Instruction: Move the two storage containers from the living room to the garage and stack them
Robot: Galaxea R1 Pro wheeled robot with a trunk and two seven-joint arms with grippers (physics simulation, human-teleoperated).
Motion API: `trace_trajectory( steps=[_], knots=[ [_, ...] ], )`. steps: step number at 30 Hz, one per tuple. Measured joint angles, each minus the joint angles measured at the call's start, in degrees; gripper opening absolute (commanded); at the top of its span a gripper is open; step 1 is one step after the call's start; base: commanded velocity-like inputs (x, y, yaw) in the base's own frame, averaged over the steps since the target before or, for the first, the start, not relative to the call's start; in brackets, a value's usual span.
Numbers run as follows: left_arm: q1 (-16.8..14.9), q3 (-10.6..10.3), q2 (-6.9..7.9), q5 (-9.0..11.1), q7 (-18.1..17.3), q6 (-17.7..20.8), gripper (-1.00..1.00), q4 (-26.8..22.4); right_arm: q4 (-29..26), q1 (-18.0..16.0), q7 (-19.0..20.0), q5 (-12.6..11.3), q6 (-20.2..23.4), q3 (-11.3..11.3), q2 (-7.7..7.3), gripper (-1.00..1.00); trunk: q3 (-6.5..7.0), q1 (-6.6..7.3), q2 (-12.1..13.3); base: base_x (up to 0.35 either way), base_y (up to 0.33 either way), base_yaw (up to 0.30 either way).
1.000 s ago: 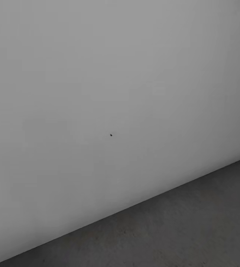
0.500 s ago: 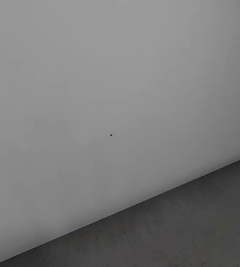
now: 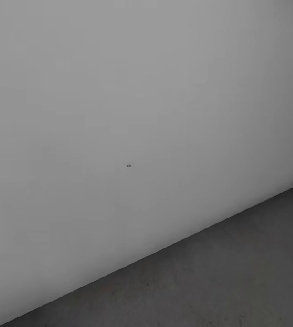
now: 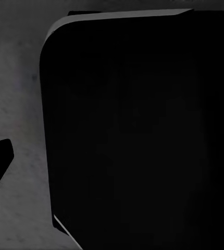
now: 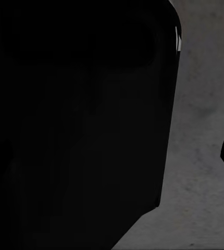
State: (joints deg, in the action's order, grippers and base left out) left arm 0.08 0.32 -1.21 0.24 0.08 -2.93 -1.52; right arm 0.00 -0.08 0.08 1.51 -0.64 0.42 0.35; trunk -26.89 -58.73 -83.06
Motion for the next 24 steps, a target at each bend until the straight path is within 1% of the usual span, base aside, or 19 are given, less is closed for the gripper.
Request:
trace_trajectory(
  steps=[18,24],
  knots=[
    [0.0,0.0,-0.01,0.0,0.0,0.0,1.0,0.0,0.0,0.0,0.0,0.0,-0.1,0.0,0.07,1.0,0.0,0.0,0.0,0.0,0.0,-0.248],
    [0.0,0.0,-0.02,0.0,0.0,0.0,1.0,0.0,0.0,0.0,0.0,0.0,-1.1,-0.1,0.09,1.0,0.0,0.0,0.0,0.0,0.0,-0.253]
  ],
)
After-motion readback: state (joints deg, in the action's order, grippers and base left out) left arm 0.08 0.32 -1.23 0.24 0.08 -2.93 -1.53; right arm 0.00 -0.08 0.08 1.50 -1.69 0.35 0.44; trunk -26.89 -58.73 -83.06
